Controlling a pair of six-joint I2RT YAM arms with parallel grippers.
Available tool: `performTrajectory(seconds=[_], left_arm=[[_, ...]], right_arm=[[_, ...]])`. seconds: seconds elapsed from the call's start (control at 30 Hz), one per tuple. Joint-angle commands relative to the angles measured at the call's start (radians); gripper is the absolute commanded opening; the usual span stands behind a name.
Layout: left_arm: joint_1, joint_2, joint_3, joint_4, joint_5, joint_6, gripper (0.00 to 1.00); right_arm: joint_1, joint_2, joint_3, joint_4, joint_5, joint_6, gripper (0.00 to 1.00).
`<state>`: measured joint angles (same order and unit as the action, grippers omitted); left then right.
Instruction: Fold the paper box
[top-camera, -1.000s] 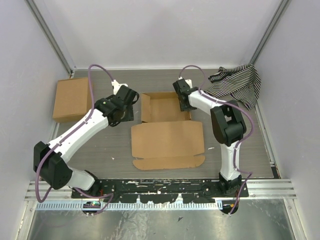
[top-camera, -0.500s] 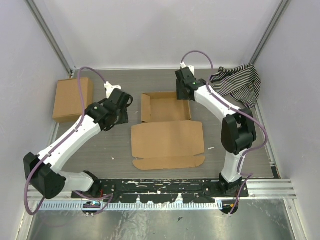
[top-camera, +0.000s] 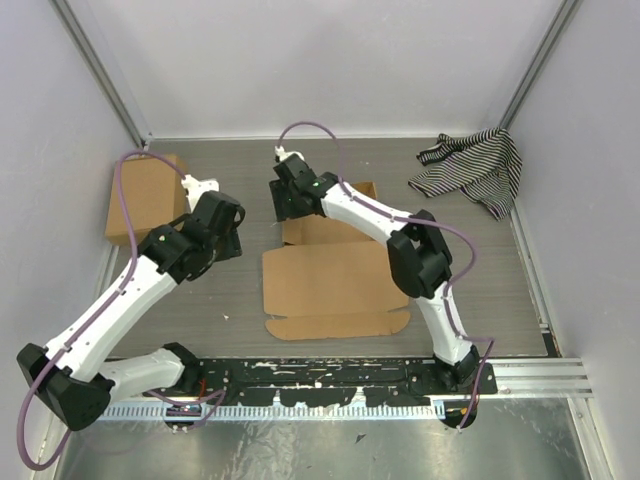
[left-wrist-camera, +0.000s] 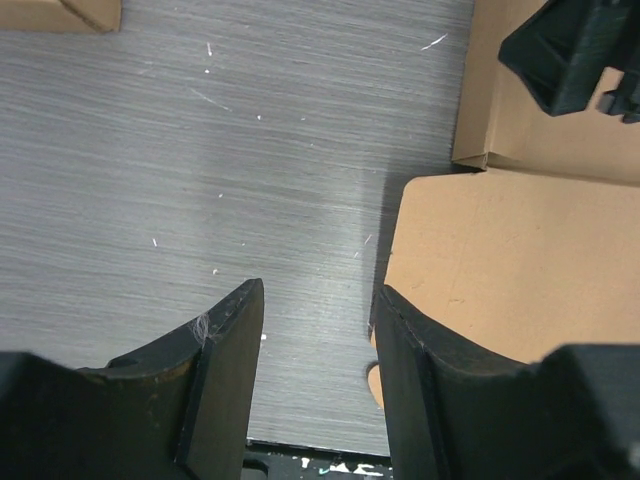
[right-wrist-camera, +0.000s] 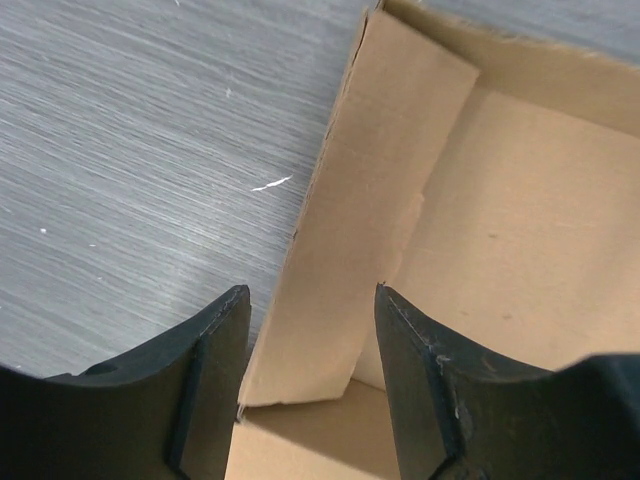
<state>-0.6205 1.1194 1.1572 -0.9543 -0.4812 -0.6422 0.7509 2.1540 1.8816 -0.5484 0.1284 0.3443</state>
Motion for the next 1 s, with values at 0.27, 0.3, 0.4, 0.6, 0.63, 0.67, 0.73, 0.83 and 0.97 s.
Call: performTrajectory(seconds=[0.27,0.3,0.4,0.6,0.63,0.67,0.73,0.83,0.97], left_arm=[[0.004,-0.045,-0.049,-0.031,-0.01,-0.03,0.55],[0.004,-0.045,-0.052,-0.031,-0.01,-0.03,0.55],[0.004,-0.041,-0.055,-0.032,-0.01,-0.028,0.55],[0.004,-0.029,-0.051,-0.024,-0.009,-0.024,0.55],[0.004,-0.026,-0.048,-0.022,-0.007,-0.024,0.55],[0.005,-0.022,-0.045,-0.021,-0.005,-0.024,0.55],[0.004,-0.021,-0.042,-0.019,-0.004,-0.025,0.55],[0.005,-0.027,-0.037,-0.015,-0.002,-0.028,0.55],[0.006,-0.038,-0.033,-0.013,-0.01,-0.03,0.55]], right_arm=[[0.016,0.123,0.106,-0.001,-0.05,0.002,0.56],[0.019,0.125,0.095,0.01,-0.056,-0.01,0.54],[0.022,0.103,0.04,0.071,-0.082,-0.062,0.42],[0.028,-0.021,-0.106,0.164,-0.129,-0.241,0.15],[0.028,-0.035,-0.118,0.16,-0.153,-0.277,0.13],[0.027,-0.045,-0.129,0.15,-0.178,-0.315,0.11],[0.028,-0.074,-0.157,0.124,-0.223,-0.391,0.09],[0.032,-0.194,-0.317,0.194,-0.338,-0.537,0.07],[0.036,-0.398,-0.551,0.28,-0.471,-0.69,0.05]])
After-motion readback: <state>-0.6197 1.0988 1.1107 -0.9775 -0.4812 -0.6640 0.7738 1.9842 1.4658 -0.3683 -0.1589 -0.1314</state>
